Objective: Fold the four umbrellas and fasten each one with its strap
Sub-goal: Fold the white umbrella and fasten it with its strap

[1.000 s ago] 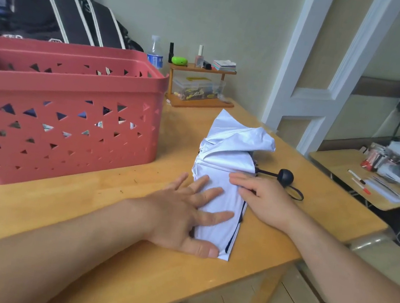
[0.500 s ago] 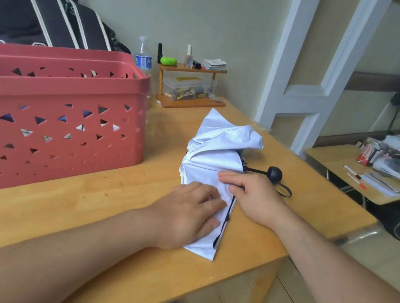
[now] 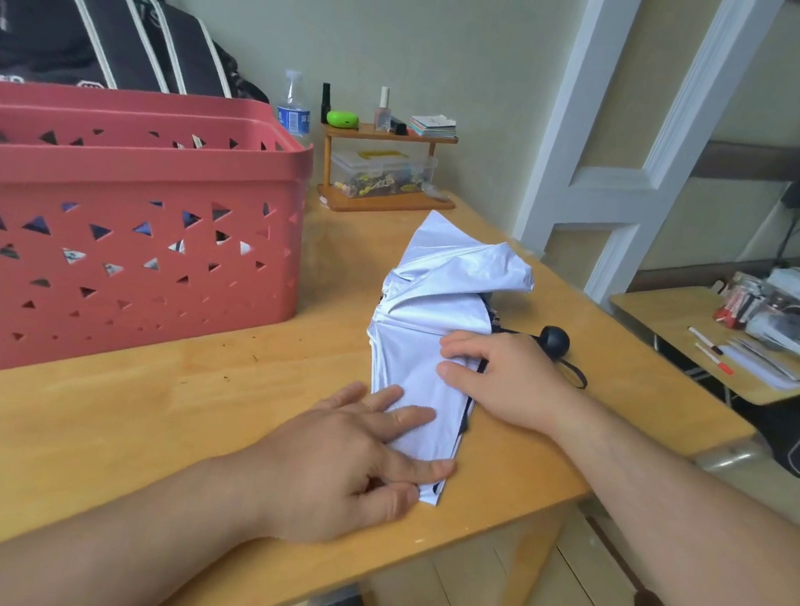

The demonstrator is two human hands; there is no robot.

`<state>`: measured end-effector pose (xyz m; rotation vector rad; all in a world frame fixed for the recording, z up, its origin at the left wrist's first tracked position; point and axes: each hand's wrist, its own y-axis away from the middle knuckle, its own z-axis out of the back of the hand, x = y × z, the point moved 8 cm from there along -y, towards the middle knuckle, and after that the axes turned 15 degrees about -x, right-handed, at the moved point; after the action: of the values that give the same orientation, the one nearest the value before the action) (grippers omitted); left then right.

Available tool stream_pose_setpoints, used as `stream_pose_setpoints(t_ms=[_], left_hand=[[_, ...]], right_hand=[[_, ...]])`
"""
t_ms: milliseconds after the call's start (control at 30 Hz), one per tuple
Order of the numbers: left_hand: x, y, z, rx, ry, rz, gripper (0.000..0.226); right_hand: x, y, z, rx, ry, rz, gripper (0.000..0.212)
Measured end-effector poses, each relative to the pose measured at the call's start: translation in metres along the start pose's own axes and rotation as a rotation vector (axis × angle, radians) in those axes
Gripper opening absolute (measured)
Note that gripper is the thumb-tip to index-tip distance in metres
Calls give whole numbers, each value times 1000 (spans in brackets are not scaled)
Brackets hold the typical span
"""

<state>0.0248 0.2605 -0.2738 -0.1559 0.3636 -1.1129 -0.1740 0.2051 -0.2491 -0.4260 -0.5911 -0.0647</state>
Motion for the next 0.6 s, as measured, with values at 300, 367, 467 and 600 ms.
stream_pose_setpoints(t_ms=[300, 367, 467, 600], left_hand=[[19, -26, 51, -117, 319, 288, 32], [51, -52, 69, -264, 338, 442, 31], [88, -91, 84, -489, 256, 577, 12], [98, -152, 70, -389, 78, 523, 46]], right_hand=[[23, 43, -40, 357, 477, 121, 81], [23, 41, -41, 348, 475, 125, 82], [22, 43, -42, 346, 487, 137, 83], [25, 43, -38, 308, 461, 154, 81]])
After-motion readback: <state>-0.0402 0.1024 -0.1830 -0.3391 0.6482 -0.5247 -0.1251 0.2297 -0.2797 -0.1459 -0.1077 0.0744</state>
